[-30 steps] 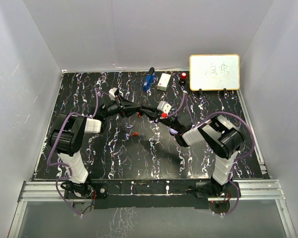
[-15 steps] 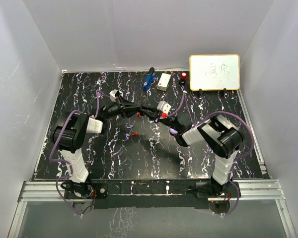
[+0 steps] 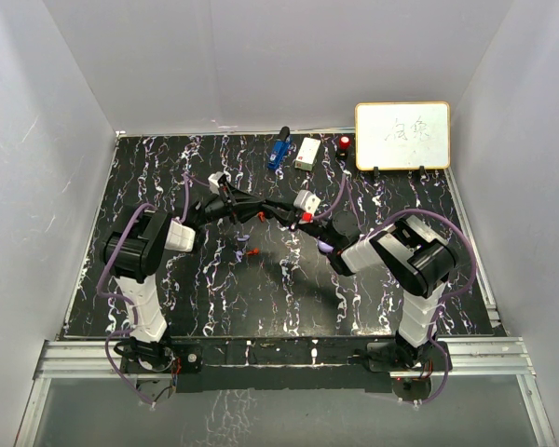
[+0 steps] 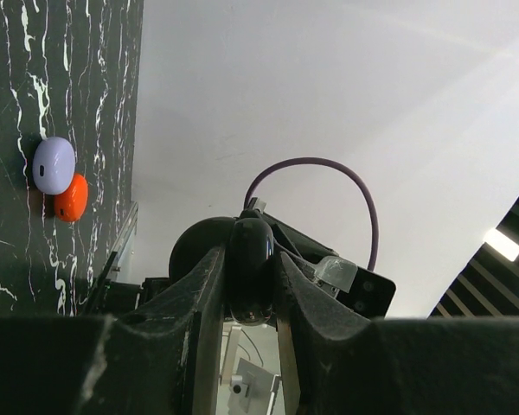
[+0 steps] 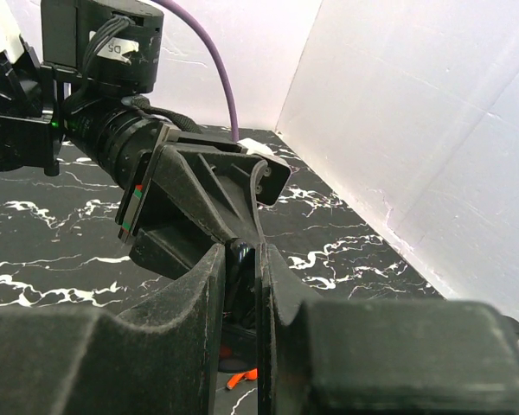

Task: Insert the wireless bluetooth earbuds into the charging case
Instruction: Place the earbud in the charging case.

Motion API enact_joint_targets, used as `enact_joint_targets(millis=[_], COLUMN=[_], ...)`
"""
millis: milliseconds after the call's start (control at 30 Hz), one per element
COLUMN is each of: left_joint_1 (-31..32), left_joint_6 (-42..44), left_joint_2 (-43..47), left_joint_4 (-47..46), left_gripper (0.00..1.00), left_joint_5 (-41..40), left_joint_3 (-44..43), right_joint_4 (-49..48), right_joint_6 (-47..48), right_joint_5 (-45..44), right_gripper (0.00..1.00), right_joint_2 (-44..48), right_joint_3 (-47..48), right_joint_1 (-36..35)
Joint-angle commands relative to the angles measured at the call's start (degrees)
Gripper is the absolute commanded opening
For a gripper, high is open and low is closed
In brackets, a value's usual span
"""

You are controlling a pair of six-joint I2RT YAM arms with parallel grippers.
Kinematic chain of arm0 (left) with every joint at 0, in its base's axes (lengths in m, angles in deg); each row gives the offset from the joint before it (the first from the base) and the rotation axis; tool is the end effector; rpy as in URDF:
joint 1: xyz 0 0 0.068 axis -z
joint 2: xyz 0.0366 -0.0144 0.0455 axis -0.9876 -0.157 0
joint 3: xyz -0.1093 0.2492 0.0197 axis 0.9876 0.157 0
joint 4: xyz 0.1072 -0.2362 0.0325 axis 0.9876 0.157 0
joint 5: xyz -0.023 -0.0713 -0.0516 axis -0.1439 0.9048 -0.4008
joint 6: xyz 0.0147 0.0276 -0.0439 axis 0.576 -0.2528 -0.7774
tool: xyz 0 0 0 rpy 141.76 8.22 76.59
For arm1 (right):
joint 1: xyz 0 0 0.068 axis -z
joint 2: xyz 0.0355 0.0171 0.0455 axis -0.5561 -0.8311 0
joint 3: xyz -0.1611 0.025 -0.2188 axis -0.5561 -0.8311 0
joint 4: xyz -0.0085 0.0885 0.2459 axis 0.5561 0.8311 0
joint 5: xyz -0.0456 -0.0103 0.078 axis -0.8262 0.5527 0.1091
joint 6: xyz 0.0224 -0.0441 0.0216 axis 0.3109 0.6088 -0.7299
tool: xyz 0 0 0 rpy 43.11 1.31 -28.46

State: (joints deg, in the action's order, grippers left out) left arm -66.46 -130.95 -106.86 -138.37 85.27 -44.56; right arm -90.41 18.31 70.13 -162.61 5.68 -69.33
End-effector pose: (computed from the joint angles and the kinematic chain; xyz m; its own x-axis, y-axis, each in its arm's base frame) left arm 0.3357 -0.1164 0.1695 -0.9267 -0.3575 0.1161 -0.0713 -0.1361 -0.9881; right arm 0.2709 0.2138 0.1935 0.4038 0.0795 -0.9114 -0.8113 0.4916 -0.3166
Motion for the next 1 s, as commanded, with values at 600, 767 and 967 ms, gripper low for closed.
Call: enact_joint_targets(millis=[600,767,967], left_joint_1=[0.4,0.3,0.3], left_joint_6=[0.6,1.1,1.2], left_joint_2=[2.4,2.5,2.4], left_joint_4=[-6.2,-5.8,-5.3], left_gripper=[0.0,0.0,0.0], left_joint_5=[-0.2,-0.5,-0.5], left_joint_3=[0.0,-0.5,-1.9], right_joint_4=[-19.1,-19.1,-19.1], right_joint_6=[1.2,0.4,-0.2], right_joint_5=[-3.6,-3.6,-4.3], right_gripper=[0.0,0.0,0.03], right_joint_2=[1.8,2.2,3.1], right_joint_3=[-1.5,-1.6,-3.1], right_joint_1=[0.0,0.0,0.0])
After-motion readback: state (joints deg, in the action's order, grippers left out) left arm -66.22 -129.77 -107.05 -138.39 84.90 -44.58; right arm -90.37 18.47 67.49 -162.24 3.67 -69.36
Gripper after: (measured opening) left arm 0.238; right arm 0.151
